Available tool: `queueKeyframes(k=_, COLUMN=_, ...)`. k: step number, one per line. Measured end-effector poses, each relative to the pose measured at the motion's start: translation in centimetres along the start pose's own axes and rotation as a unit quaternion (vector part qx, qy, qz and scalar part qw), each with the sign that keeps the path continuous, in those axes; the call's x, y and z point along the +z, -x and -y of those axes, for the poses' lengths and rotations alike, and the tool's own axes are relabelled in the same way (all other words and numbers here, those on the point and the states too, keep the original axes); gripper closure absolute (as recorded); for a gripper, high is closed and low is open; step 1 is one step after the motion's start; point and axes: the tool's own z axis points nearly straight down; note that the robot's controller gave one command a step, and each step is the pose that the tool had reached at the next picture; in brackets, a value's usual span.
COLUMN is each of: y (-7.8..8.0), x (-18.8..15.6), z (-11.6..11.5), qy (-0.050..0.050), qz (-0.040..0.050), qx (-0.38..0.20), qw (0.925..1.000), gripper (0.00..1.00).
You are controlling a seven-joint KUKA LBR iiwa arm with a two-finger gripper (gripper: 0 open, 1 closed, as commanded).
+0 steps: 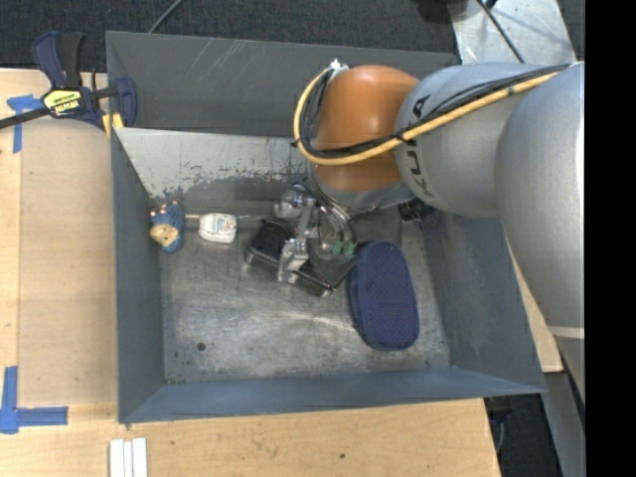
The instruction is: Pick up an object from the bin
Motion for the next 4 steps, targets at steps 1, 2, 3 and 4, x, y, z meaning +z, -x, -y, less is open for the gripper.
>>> queueKeyframes(k=1, y=1.1, x=-14.3, z=-0.1, qy=0.0, qz=0.0016, qx=0.021, qw=0.9998, gripper=1.0)
queueKeyframes(k=2, y=1.2, x=-4.3, z=-0.6, qy=-0.002, qz=-0.0074, qx=-0.023, qw=0.9997, gripper=1.0)
queueKeyframes(k=3, y=-3.3, x=-5.6, z=3.4, qy=-0.002, qz=-0.0045, qx=0.069, qw=0.9976, gripper=1.0)
queueKeyframes(k=4, y=-3.3, x=-5.6, z=3.3, qy=-0.002, qz=-0.0041, qx=0.069, qw=0.9976, gripper=0.0)
